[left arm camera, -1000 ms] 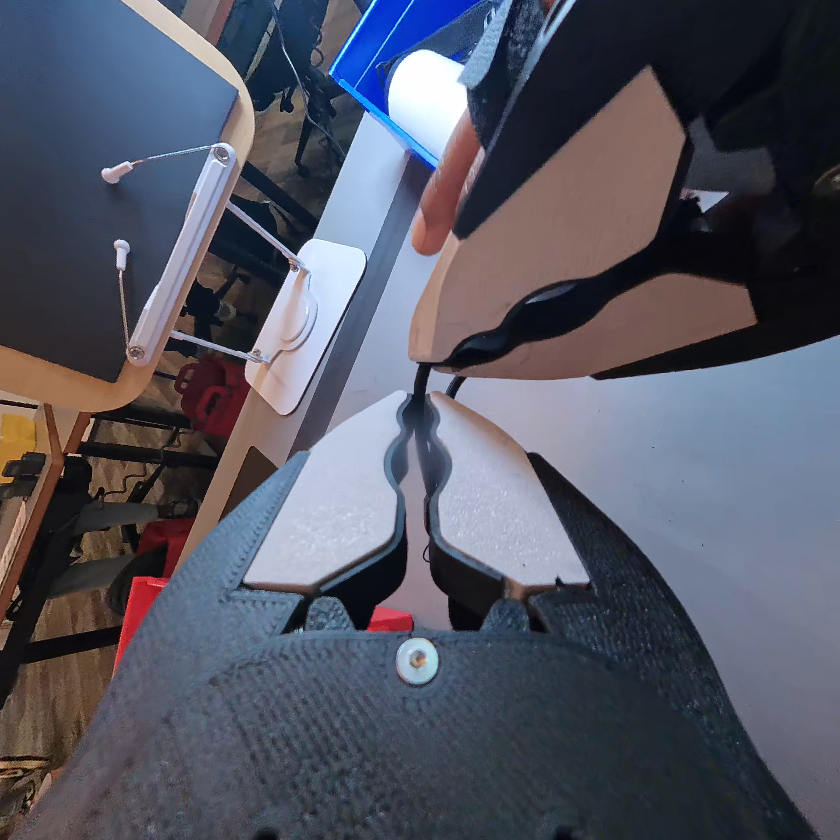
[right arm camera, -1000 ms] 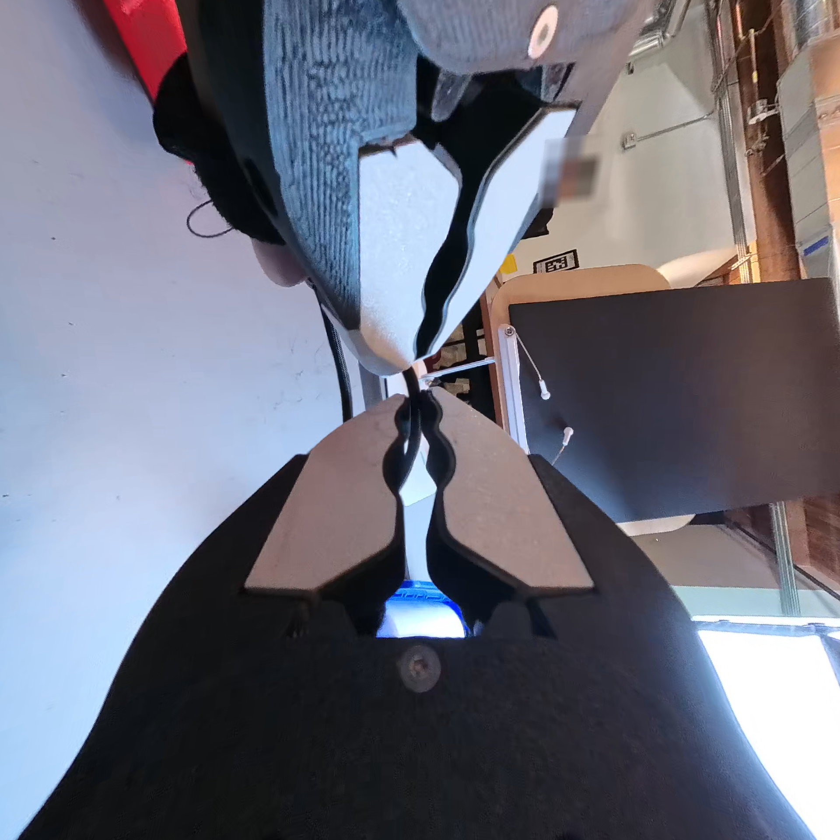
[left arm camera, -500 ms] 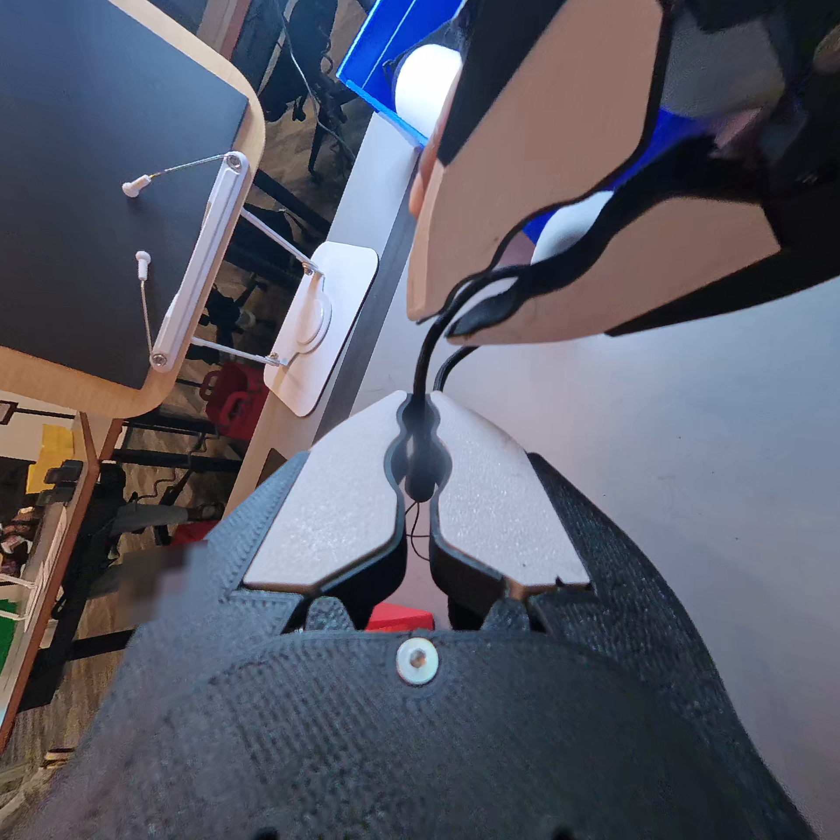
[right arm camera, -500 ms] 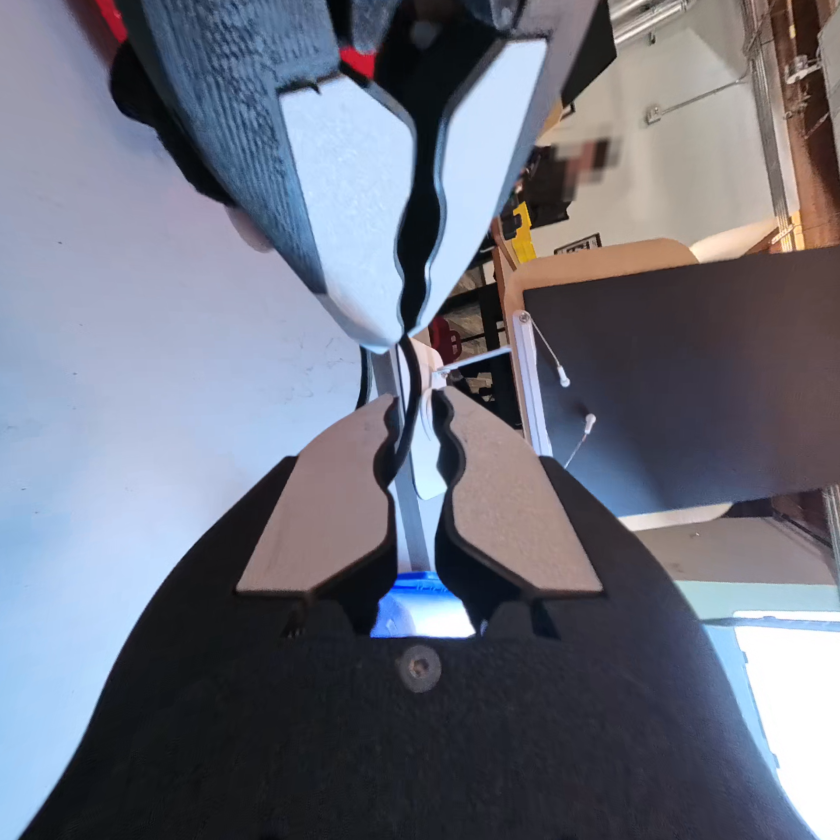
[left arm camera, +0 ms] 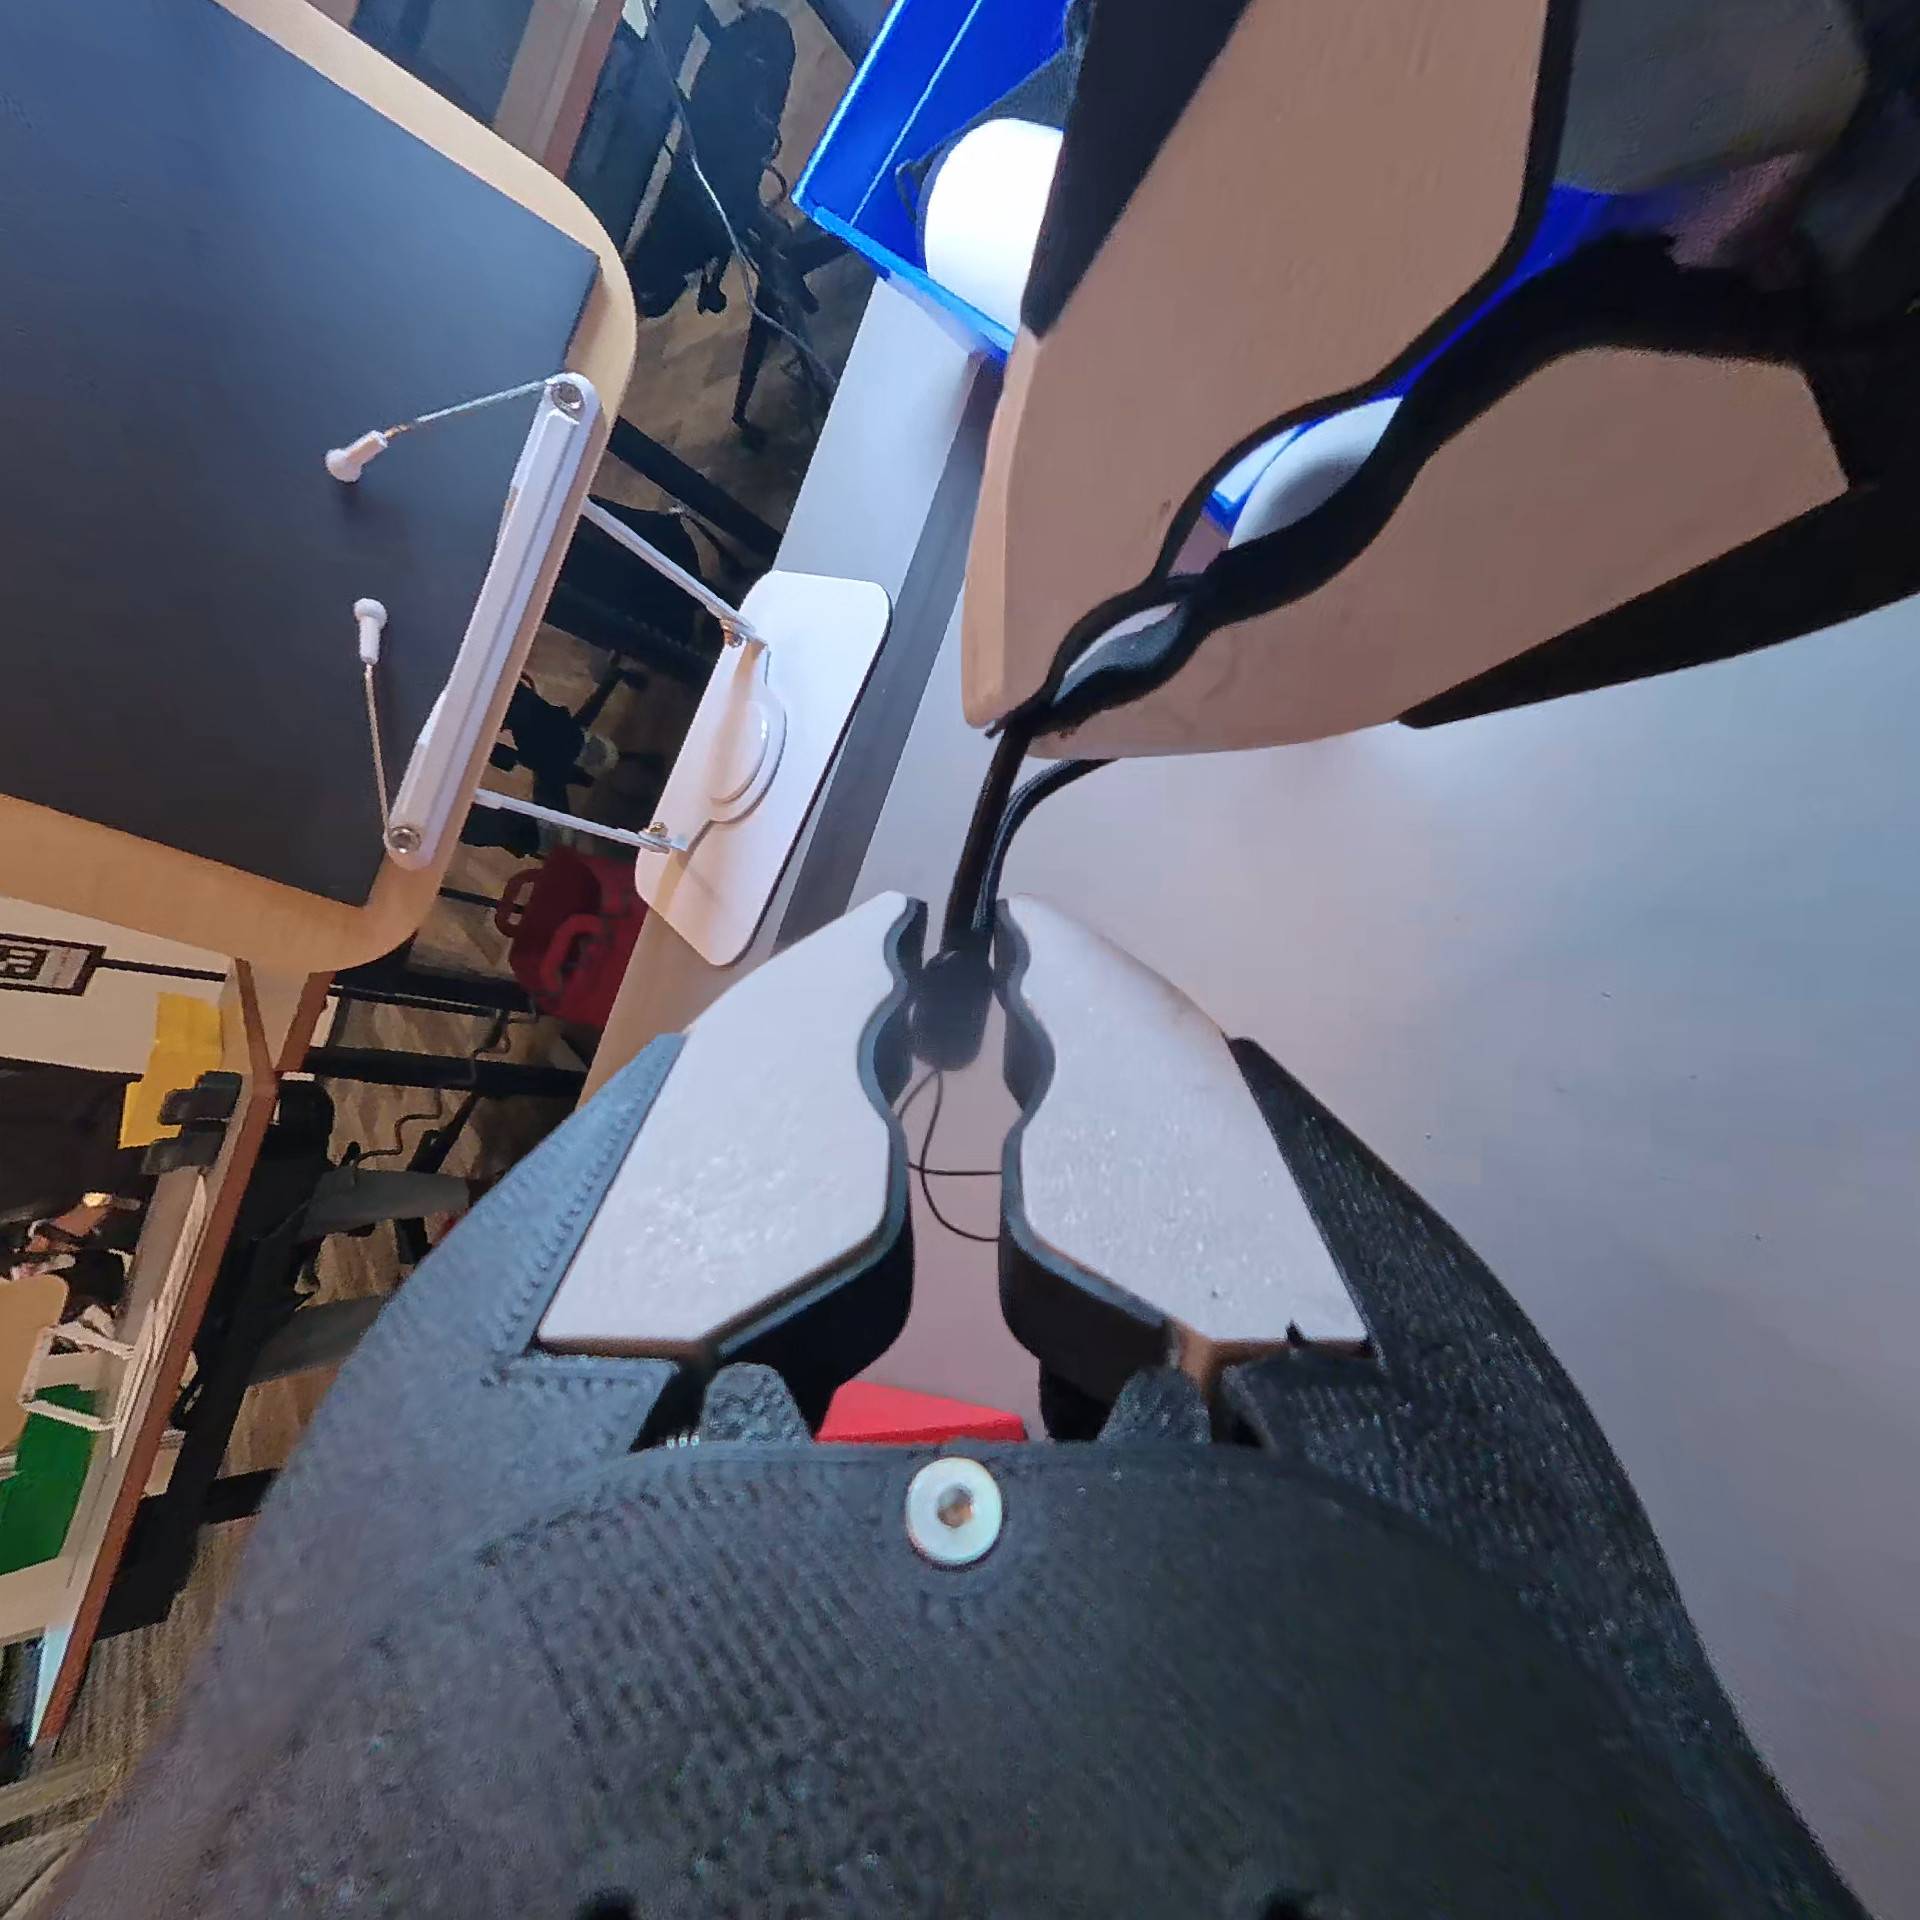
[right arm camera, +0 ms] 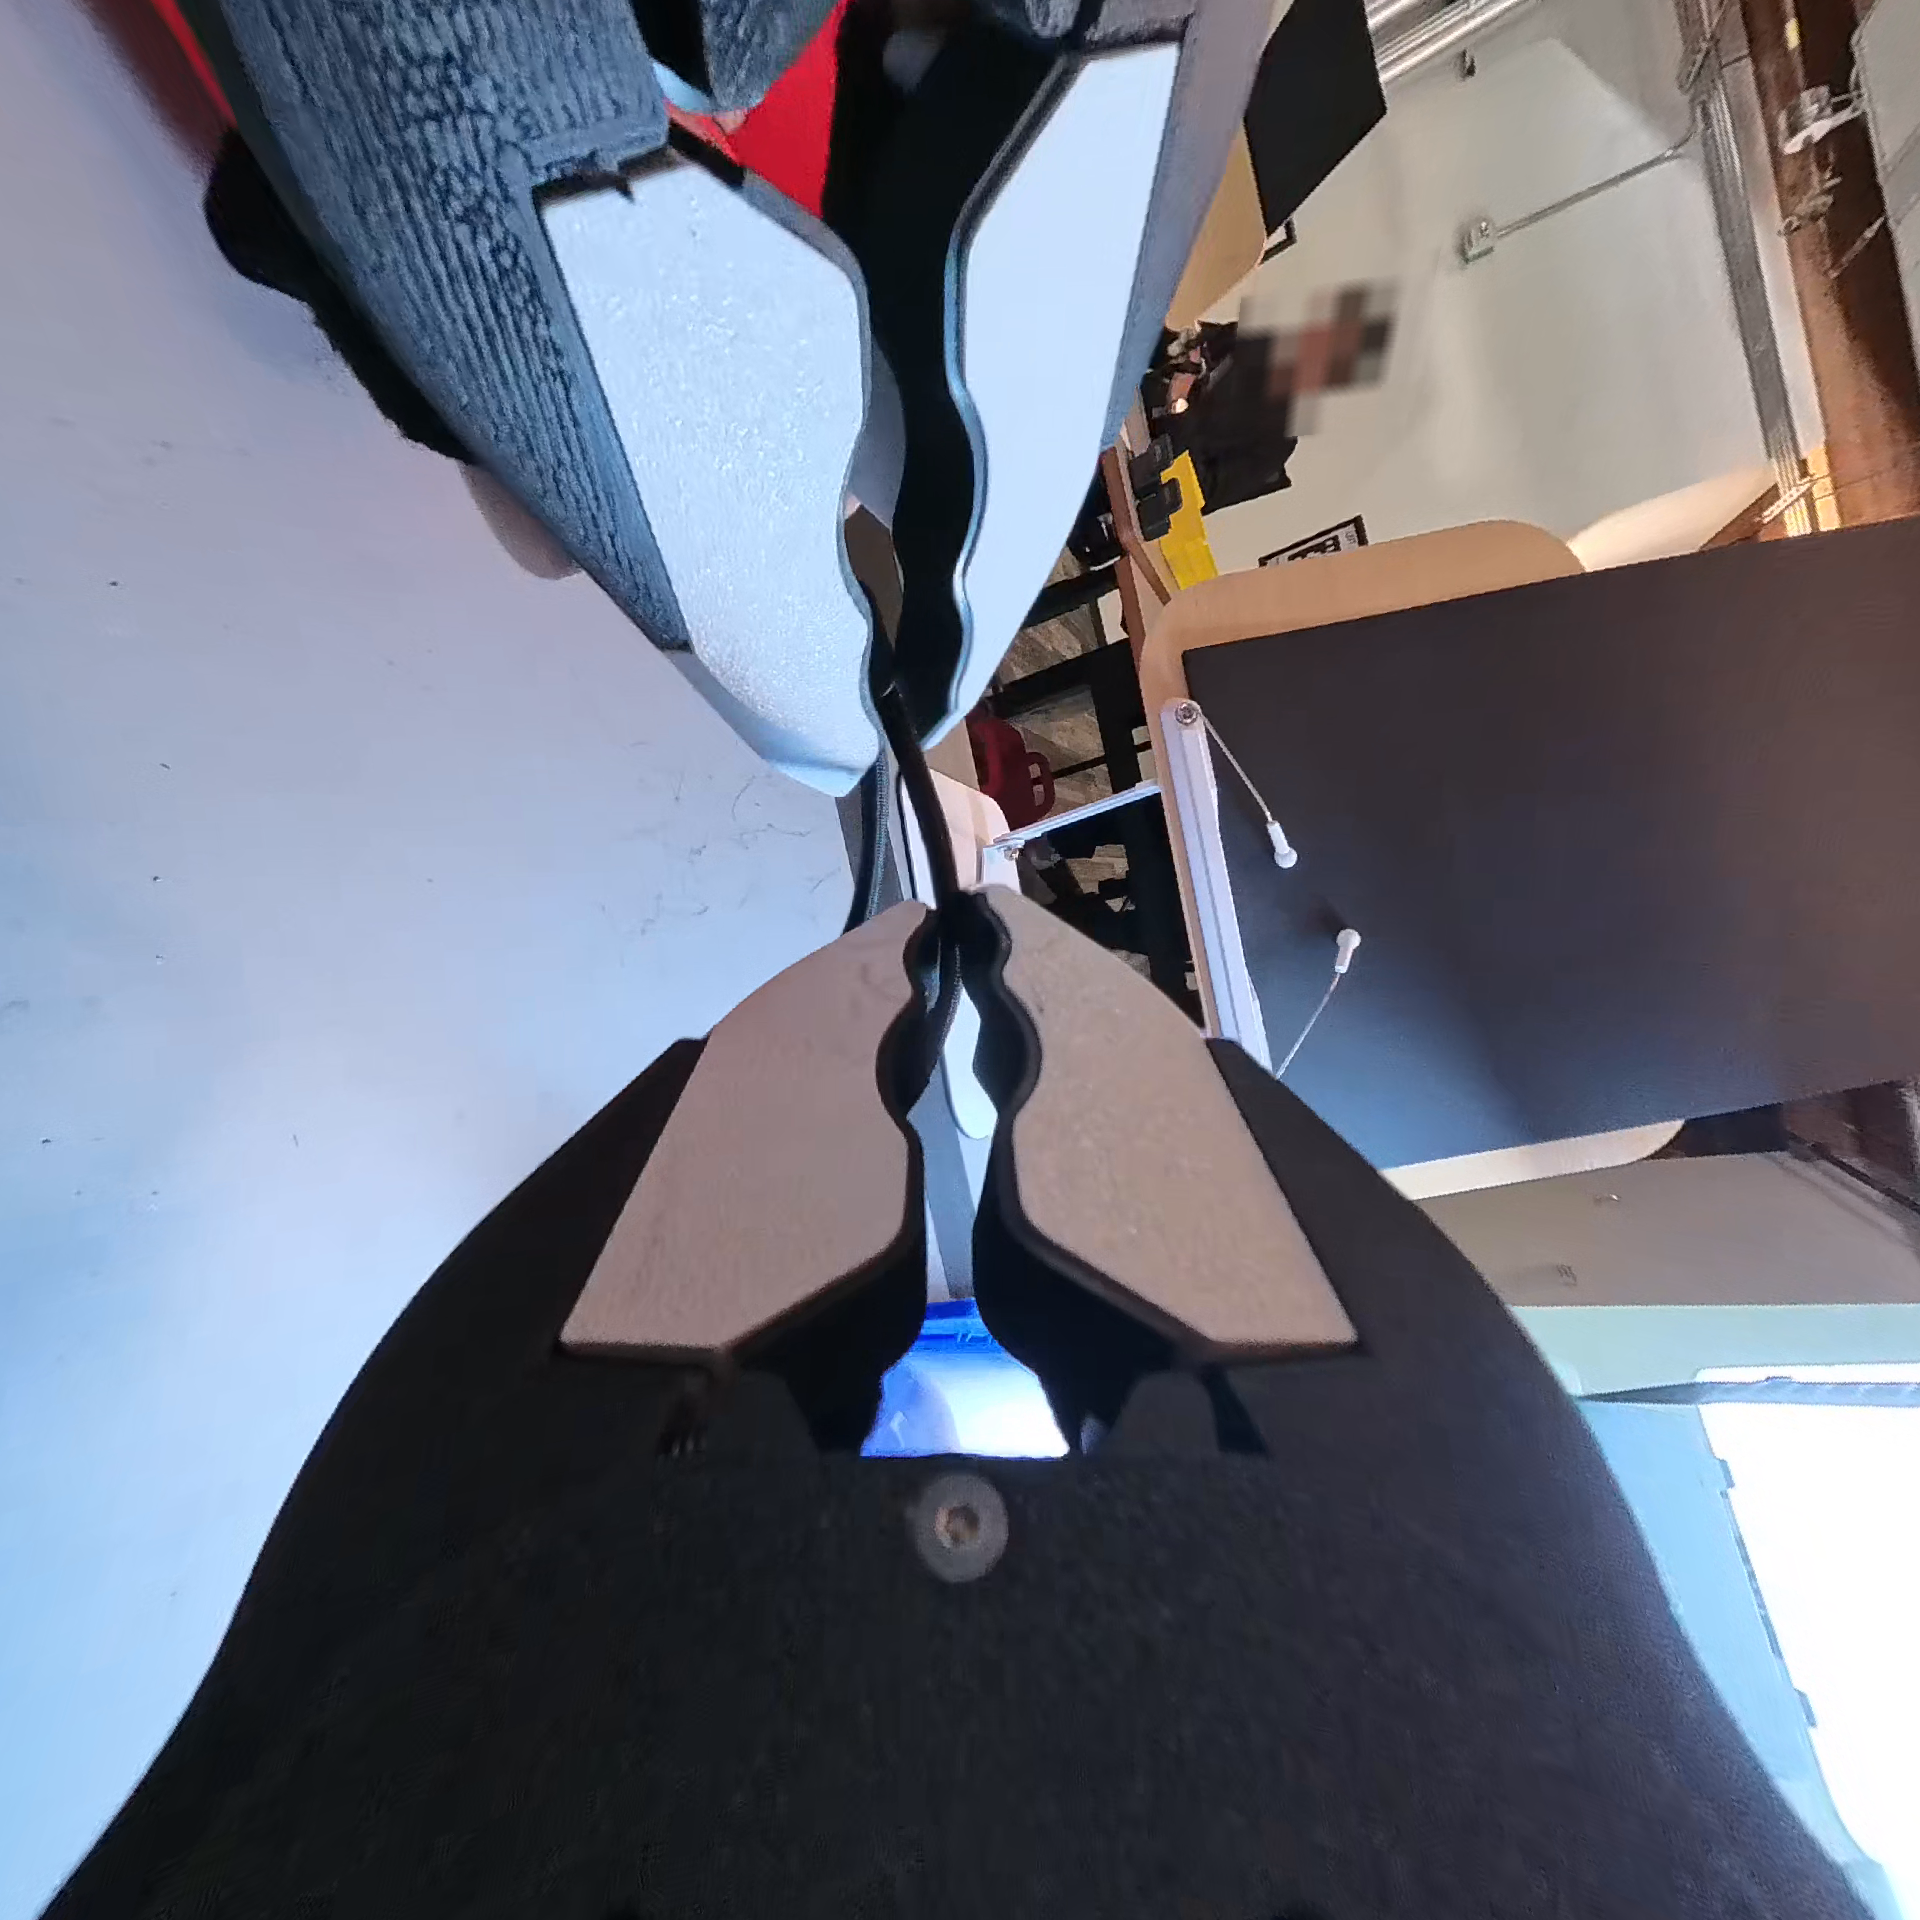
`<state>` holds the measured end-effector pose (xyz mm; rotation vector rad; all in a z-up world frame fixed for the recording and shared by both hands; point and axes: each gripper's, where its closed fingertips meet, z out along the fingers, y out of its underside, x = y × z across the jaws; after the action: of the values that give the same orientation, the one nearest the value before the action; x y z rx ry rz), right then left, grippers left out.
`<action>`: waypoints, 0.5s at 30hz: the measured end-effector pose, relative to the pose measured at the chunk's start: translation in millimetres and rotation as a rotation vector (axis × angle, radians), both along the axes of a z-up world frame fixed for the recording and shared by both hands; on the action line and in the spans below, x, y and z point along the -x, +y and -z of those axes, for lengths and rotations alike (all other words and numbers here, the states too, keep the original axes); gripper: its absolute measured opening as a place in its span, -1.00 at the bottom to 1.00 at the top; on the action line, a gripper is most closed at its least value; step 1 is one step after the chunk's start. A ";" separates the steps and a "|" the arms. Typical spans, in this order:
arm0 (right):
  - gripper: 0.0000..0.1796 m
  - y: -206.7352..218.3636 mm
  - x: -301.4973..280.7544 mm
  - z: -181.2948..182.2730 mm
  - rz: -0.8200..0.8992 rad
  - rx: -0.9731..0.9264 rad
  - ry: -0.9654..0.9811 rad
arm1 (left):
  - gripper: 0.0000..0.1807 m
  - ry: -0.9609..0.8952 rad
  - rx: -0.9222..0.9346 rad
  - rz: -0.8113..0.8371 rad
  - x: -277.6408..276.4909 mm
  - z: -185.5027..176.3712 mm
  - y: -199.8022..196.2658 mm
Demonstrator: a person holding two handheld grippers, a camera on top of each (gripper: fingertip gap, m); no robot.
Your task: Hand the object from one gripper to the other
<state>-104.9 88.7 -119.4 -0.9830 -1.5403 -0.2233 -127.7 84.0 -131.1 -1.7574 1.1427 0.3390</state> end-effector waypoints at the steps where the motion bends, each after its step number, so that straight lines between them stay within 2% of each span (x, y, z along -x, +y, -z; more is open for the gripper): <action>1: -0.96 0.1 0.0 0.9 0.003 0.001 -0.005 | -0.87 0.005 0.001 0.004 -0.6 -0.1 -0.7; 5: -0.84 -7.0 6.8 3.8 -0.026 -0.020 -0.017 | -0.87 0.030 0.013 0.023 -4.5 2.7 -3.8; 9: -0.93 -10.2 9.8 5.6 -0.041 -0.059 -0.032 | -0.87 0.033 0.009 0.056 -11.4 2.1 -7.3; 11: -0.96 -8.5 8.8 2.0 -0.039 -0.042 -0.001 | -0.86 -0.015 0.005 0.062 -12.3 -2.4 -7.3; 15: -0.96 -6.1 4.3 -8.7 -0.041 0.003 0.068 | -0.69 -0.189 0.068 0.054 -5.4 -8.7 -4.9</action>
<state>-109.2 82.6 -110.7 -0.9516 -1.4980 -0.1573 -122.3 79.1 -122.4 -1.7729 1.0736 0.0997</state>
